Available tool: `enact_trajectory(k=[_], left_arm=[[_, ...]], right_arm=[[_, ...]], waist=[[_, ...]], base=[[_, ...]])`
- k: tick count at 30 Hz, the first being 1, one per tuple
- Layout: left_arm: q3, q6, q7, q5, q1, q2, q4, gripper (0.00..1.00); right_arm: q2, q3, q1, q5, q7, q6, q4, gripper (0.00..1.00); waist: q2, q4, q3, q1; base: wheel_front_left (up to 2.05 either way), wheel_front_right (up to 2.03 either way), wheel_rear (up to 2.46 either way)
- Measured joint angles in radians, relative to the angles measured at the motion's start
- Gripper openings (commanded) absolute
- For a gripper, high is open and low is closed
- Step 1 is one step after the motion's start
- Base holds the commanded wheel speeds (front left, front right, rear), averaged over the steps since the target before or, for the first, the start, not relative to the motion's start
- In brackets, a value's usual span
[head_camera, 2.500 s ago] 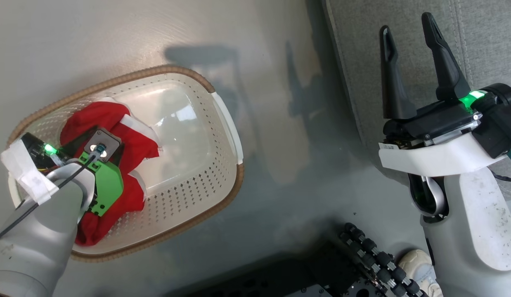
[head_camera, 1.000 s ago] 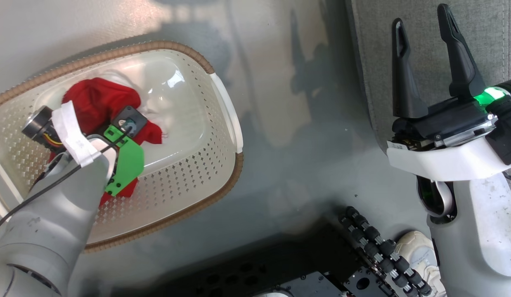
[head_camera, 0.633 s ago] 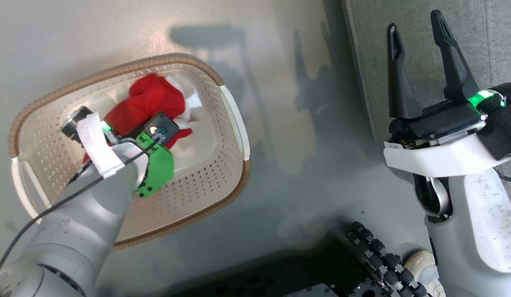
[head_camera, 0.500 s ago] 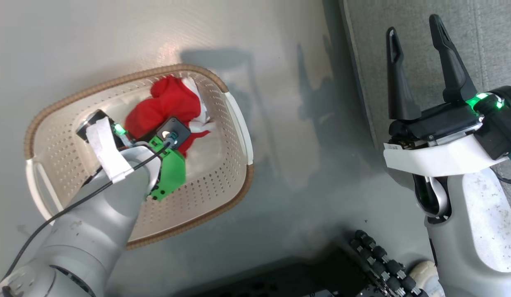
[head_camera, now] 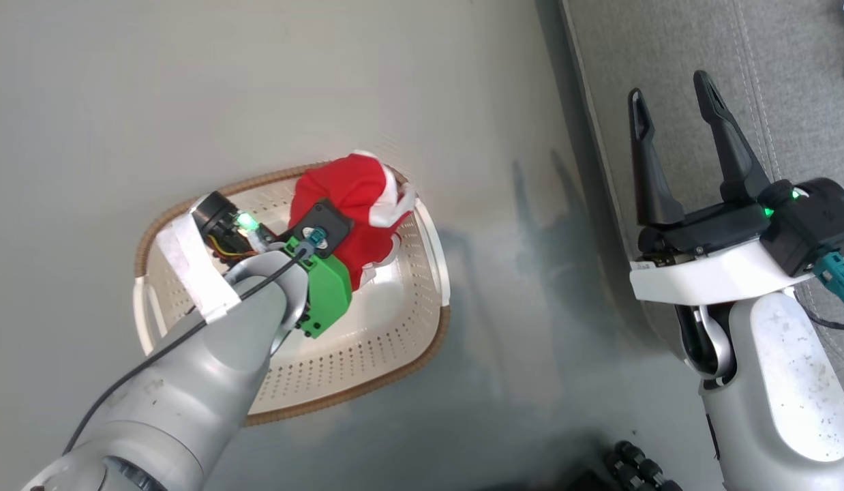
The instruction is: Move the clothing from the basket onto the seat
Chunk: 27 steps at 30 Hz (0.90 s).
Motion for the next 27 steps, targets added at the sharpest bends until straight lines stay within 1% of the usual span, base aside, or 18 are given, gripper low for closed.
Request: enact_trajectory(k=[13,23,24,27], left_arm=[[0.076,0.041,-0.002,0.009,0.133,0.011,-0.288,0.0],[0.178,0.045,-0.001,0.014,0.211,0.03,-0.474,0.0],[0.204,0.045,-0.001,0.014,0.224,0.035,-0.51,0.0],[0.24,0.045,-0.002,0.014,0.236,0.039,-0.564,0.0]], right_arm=[[0.0,-0.017,0.08,-0.012,0.0,0.0,0.065,1.0],[0.0,-0.011,0.145,-0.007,0.0,0.0,0.107,1.0],[0.0,-0.006,0.161,-0.003,0.0,0.0,0.114,1.0],[0.0,0.002,0.181,0.003,0.0,0.0,0.119,1.0]], waist=[[0.0,0.082,-0.185,0.0],[0.0,0.122,-0.327,0.0],[0.0,0.127,-0.356,-0.0001],[0.0,0.13,-0.394,0.0]], base=[[0.0,0.0,0.0],[0.0,0.0,0.0],[0.0,0.0,0.0],[0.0,0.0,0.0]])
